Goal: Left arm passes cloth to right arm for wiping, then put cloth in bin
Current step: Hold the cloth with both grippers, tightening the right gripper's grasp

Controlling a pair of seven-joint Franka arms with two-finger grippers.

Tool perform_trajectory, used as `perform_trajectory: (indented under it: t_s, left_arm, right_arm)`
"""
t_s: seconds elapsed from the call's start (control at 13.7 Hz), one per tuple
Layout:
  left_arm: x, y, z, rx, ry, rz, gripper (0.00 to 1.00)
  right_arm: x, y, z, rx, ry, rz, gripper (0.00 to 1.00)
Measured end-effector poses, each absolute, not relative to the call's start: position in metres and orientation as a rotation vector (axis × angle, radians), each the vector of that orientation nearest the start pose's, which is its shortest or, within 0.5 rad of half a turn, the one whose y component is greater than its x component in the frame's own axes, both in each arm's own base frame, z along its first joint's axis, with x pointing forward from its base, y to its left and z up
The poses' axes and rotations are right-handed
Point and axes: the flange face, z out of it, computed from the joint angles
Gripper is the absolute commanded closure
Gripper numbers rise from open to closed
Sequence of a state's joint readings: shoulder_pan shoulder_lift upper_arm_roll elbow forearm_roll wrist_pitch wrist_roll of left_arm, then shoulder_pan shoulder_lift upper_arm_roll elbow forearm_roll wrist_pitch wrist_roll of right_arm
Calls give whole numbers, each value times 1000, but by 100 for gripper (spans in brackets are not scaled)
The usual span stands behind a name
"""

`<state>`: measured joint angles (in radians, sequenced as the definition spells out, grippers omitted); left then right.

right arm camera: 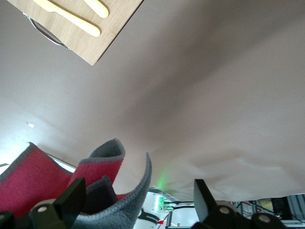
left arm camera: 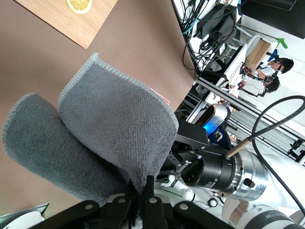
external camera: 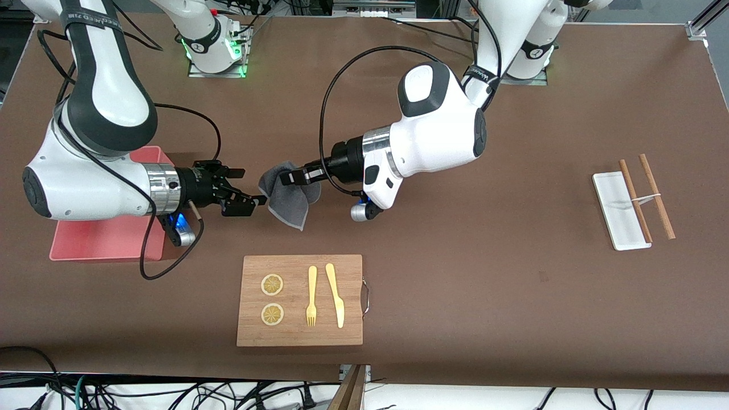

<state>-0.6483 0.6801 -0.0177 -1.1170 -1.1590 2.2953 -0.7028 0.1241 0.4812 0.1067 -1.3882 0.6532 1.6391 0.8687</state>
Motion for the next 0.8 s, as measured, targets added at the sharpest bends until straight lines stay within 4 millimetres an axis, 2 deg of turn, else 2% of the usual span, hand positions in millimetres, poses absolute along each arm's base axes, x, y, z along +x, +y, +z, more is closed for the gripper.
perform_trajectory:
  t_s: [0.44,0.51,0.66,0.73,0.8]
  left_arm:
    - [611,-497,482,1926,650,-366,92]
    - [611,-496,482,1925,652,-366,92]
    - [613,-494,482,1923,655,-364,92]
    - [613,-493,483,1923,656,-363,92]
    - [613,-493,483,1922,655,-362,92]
  right_arm:
    - [644,212,427,-2357,981,767,0]
    - [641,216,422,-2360,978,782,6]
    - [637,223,416,-2365,974,804,38]
    - [636,225,414,-2356,973,816,48]
    - [635,226,414,-2342,974,831,51]
